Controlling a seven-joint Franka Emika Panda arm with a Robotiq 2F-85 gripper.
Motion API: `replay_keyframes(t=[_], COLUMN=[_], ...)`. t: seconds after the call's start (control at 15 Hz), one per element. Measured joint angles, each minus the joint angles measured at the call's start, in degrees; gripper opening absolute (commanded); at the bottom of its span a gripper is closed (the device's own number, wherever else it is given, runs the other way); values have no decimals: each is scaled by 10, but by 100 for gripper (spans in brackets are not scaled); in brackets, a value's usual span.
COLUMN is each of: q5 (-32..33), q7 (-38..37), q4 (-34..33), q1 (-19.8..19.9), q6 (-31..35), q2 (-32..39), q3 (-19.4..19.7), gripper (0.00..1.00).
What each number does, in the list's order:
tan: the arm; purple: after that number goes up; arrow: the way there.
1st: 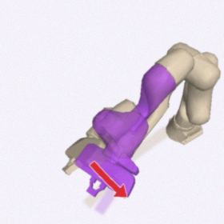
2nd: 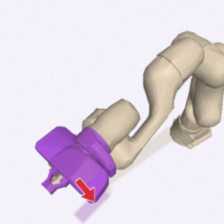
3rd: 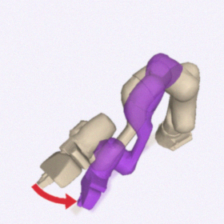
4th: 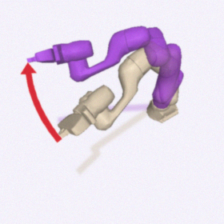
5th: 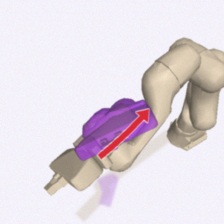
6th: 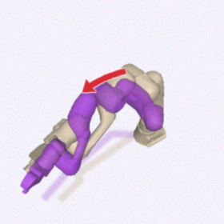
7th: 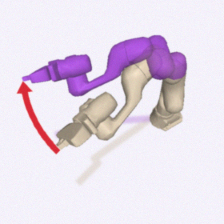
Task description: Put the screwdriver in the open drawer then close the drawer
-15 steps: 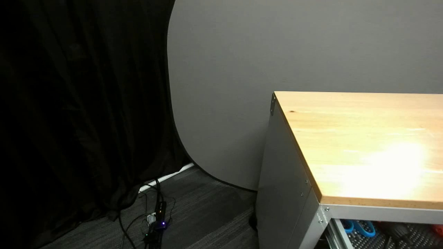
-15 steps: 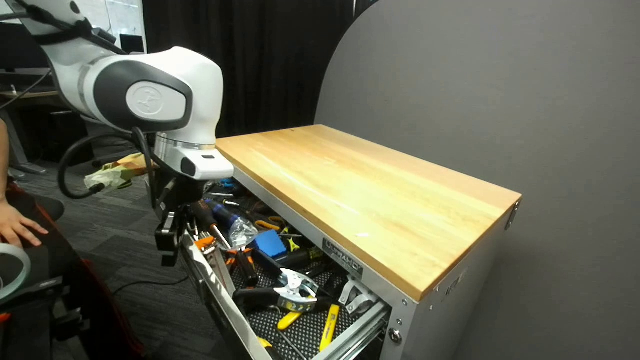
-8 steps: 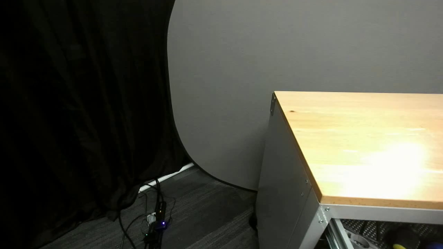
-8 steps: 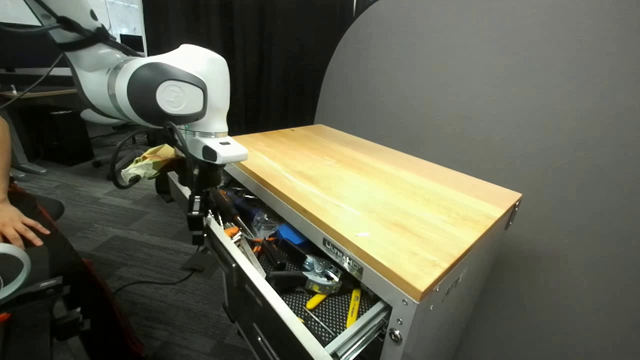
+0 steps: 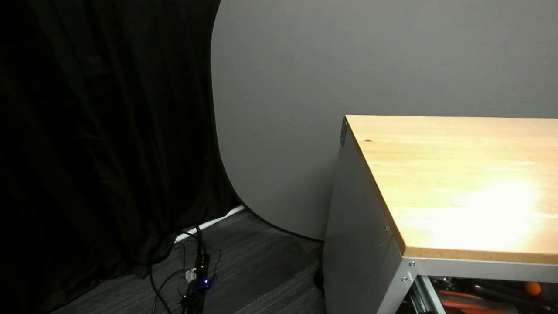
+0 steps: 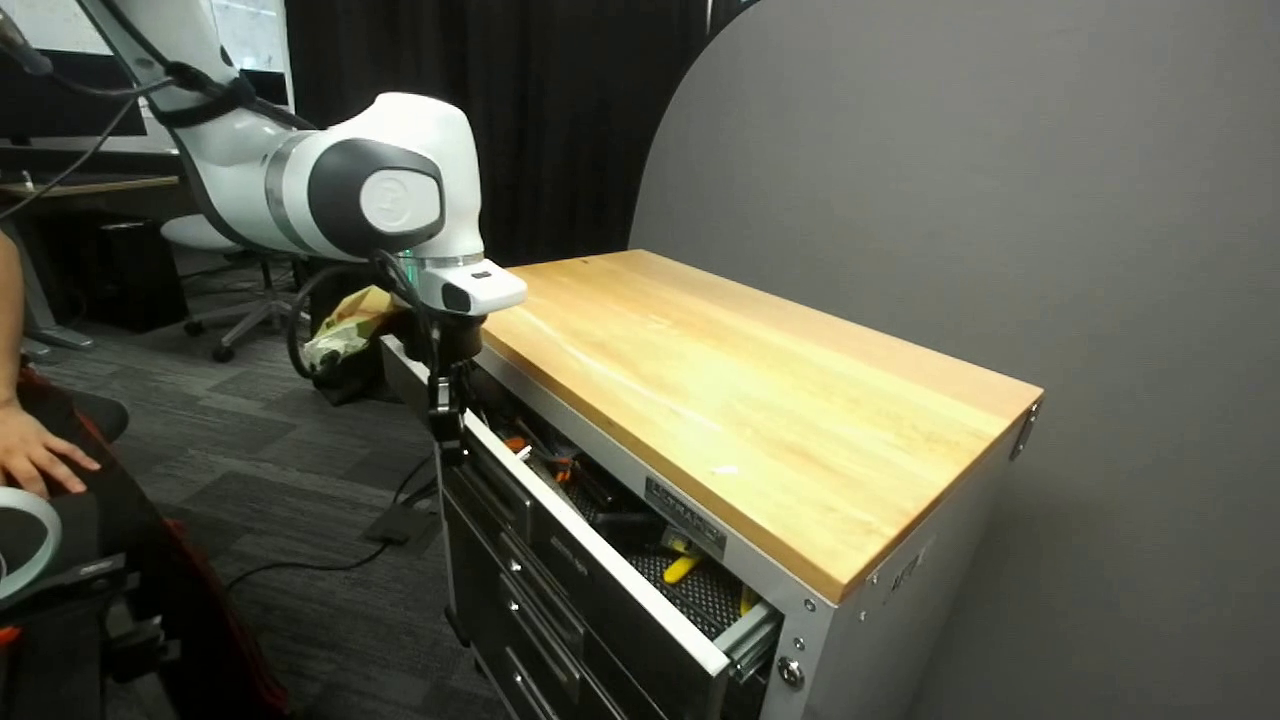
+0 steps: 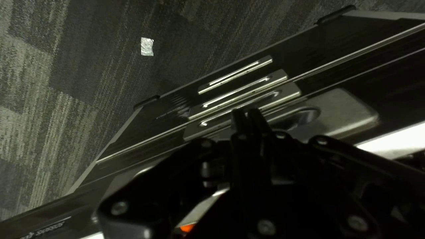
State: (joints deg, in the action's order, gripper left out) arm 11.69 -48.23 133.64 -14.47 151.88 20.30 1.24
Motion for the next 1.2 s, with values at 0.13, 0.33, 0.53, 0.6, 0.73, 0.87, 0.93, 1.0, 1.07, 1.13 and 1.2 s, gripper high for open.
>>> replay_keyframes(t=[0.13,0.33,0.53,0.6,0.73,0.87,0.93,1.0,1.07,1.13,1.2], q5=[9,22,39,40,40,40,40,40,40,40,39], q7=[-18,-43,-66,-67,-67,-67,-66,-65,-63,-60,-51], q4=[-8,-21,-38,-39,-41,-49,-55,-62,-70,-76,-83], q1=[-10,-30,-59,-68,-85,-92,-93,-93,-93,-91,-87], q6=[26,66,96,99,100,79,52,21,-13,-46,-82], q2=[9,27,46,48,48,44,38,30,18,4,-11], q3=[13,36,66,72,81,82,80,78,75,71,60], gripper=[9,9,9,9,9,10,10,10,9,9,10])
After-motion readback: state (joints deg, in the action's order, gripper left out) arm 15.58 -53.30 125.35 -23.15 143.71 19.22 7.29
